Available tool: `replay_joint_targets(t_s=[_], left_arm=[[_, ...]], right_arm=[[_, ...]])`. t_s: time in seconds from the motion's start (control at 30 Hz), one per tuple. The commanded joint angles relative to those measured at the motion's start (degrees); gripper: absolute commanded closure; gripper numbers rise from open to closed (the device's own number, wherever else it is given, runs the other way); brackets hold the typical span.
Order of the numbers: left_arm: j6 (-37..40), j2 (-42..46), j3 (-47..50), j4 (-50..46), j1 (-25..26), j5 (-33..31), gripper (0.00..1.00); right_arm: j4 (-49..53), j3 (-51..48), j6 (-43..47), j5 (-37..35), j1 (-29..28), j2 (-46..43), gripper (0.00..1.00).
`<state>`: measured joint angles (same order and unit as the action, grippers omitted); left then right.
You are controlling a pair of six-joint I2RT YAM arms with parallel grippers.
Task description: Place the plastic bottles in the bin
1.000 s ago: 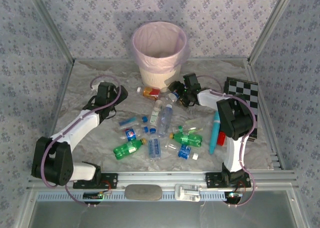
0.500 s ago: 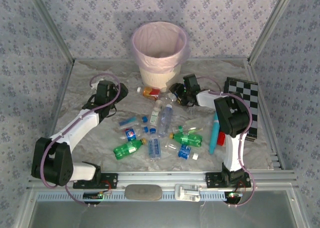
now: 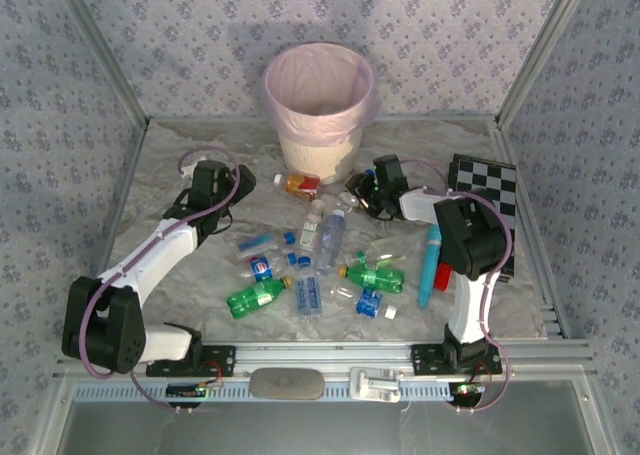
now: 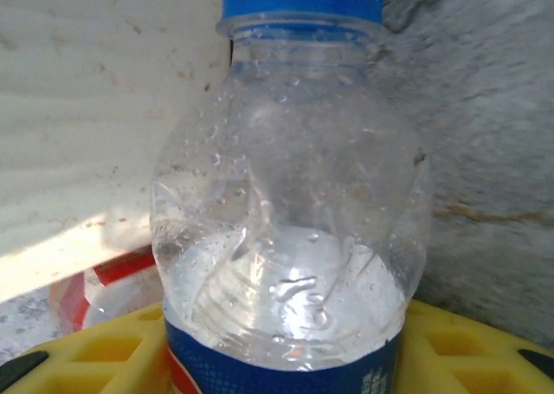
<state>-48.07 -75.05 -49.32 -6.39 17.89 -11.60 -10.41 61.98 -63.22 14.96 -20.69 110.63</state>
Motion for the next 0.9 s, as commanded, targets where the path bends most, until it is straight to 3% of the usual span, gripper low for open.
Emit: replay_joint_targets(t_s=[0.0,0.3,0.47,0.87], left_arm=[[0.47,1.44,-0.33,-0.2,-0.22,-1.57,0.0],[1.44,1.75,-0.36,-0.1,-1.77,-2.17,0.0],[1.47,2.61,0.19,0.53,-3.95,-1.5,0.0],[0.34,5.32,4.25,1.12,-5.23,1.04,0.0]], right_arm=[[5.84,-0.39,5.85,-2.05,0.59,-6.01,0.5],[21.01,1.66,21.15,-9.86,0.93,-19.98,0.51],[26.07,8.05,28.56,-12.79,1.28,-26.03,0.51],[25.48,31.08,33.54,-11.22,0.01,-22.82,0.5]])
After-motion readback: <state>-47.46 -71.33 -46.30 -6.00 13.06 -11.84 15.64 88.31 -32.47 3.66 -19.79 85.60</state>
